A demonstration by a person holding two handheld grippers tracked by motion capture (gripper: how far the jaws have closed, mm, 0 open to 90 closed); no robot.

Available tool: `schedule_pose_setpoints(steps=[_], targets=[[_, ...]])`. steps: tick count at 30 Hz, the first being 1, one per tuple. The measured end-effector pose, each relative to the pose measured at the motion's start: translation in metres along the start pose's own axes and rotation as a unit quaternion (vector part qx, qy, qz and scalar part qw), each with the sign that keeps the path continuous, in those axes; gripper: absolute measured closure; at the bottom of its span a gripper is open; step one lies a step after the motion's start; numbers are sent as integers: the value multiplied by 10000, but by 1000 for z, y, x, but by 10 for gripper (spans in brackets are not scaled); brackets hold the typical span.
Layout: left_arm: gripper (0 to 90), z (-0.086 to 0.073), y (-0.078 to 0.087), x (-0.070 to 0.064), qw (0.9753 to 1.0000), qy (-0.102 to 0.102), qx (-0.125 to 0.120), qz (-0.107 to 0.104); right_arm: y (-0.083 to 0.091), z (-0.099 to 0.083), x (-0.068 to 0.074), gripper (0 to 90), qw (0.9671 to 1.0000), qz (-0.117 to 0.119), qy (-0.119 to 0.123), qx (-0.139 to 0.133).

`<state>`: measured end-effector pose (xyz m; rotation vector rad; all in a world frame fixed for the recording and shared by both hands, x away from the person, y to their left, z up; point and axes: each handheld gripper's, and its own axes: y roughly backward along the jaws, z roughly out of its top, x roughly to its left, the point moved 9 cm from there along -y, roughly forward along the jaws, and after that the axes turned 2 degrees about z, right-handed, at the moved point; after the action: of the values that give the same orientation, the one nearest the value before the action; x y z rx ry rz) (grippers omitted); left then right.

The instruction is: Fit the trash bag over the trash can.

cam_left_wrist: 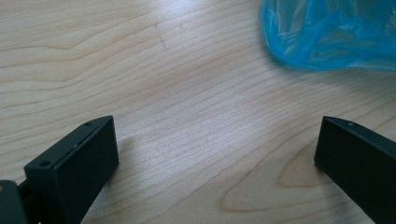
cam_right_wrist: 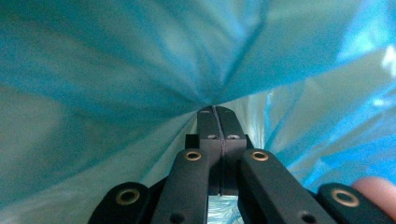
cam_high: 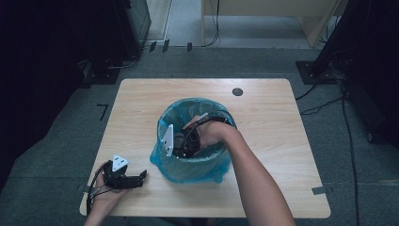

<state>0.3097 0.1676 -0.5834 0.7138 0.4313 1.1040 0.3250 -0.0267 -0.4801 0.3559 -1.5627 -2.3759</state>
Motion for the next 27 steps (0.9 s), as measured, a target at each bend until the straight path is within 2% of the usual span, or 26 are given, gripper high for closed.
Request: schedule_pose_setpoints(steps=[3, 7, 10, 13, 21, 27], targets=[[0, 0, 0, 0, 10000, -1, -4, 2, -2, -4, -1, 900, 9999, 65, -82, 23], [0, 0, 0, 0, 10000, -2, -4, 3, -3, -7, -3, 900, 9997, 80, -209, -80], [0, 0, 0, 0, 10000, 1, -4, 1, -3, -8, -3, 900, 9997, 61, -203, -84], [0, 0, 0, 0, 10000, 2, -5, 1, 0, -6, -4, 900, 9998, -63, -161, -57], [0, 0, 0, 0, 10000, -1, 1, 0, 24, 5, -2, 900, 9992, -302, -37, -250], [0, 0, 0, 0, 10000, 3, -4, -1, 46, 8, 3, 900, 9983, -512, -89, -267]])
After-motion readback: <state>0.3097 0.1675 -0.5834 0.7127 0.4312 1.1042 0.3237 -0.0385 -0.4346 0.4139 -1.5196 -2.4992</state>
